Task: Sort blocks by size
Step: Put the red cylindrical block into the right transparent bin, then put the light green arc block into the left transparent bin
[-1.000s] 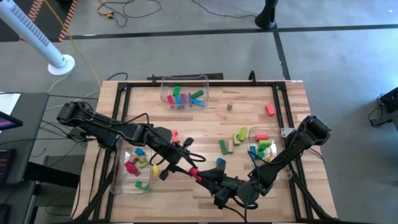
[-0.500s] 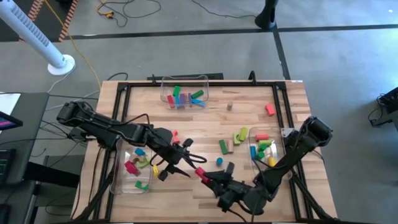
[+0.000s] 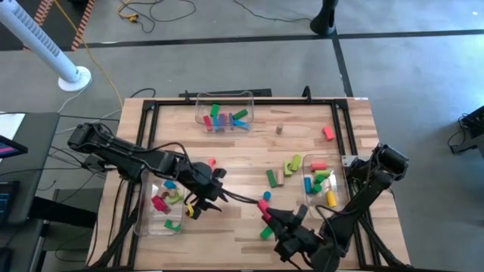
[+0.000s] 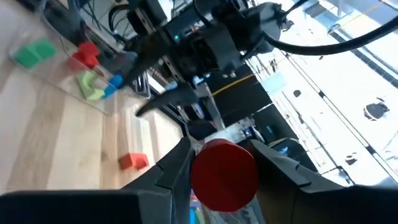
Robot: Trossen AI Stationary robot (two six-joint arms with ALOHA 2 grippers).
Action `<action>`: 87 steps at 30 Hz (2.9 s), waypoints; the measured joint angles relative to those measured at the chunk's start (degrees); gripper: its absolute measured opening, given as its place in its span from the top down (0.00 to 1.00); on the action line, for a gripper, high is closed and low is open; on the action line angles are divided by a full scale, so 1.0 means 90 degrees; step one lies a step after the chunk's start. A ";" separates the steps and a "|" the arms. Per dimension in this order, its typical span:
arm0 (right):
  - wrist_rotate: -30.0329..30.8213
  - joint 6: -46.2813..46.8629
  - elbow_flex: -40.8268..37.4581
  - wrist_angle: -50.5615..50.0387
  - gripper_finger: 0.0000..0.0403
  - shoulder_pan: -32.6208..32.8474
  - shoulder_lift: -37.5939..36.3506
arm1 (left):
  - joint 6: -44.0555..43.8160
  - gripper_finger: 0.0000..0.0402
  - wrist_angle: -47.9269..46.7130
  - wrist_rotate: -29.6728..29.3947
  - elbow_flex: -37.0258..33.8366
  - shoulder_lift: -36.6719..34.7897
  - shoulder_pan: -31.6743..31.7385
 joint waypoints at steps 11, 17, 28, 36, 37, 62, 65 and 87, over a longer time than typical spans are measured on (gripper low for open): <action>-0.2409 0.3406 0.0005 -0.2903 0.59 -0.1034 -0.0002 | -0.0101 0.61 -0.0584 -0.0407 0.0000 0.0000 -0.0224; -0.3115 0.5880 0.0039 -0.5859 0.59 -0.1666 -0.0282 | -0.0214 0.61 -0.0894 -0.0617 0.0000 0.0000 -0.0224; -0.4163 0.9702 0.0046 -1.0659 0.59 -0.1986 -0.1009 | -0.0233 0.61 -0.0845 -0.0655 0.0000 0.0000 -0.0231; -0.4939 1.1520 0.0049 -1.1789 0.59 -0.1362 -0.1689 | -0.0232 0.61 -0.0829 -0.0655 0.0000 0.0055 -0.0248; -0.5064 1.1653 0.0049 -1.1849 0.59 -0.1277 -0.1718 | -0.0231 0.61 -0.0805 -0.0655 0.0000 0.0091 -0.0253; -0.7493 1.2791 -0.1382 -1.1177 0.57 -0.0572 -0.1928 | -0.0431 0.61 0.0072 -0.0642 -0.0748 0.0134 -0.0312; -0.7632 1.2887 -0.1382 -1.1117 0.56 -0.0567 -0.1931 | -0.0471 0.61 0.0196 -0.0642 -0.0748 0.0134 -0.0329; -0.7455 1.2906 -0.1180 -1.1104 0.43 -0.0574 -0.1931 | -0.0473 0.61 0.0150 -0.0811 -0.0747 0.0133 -0.0360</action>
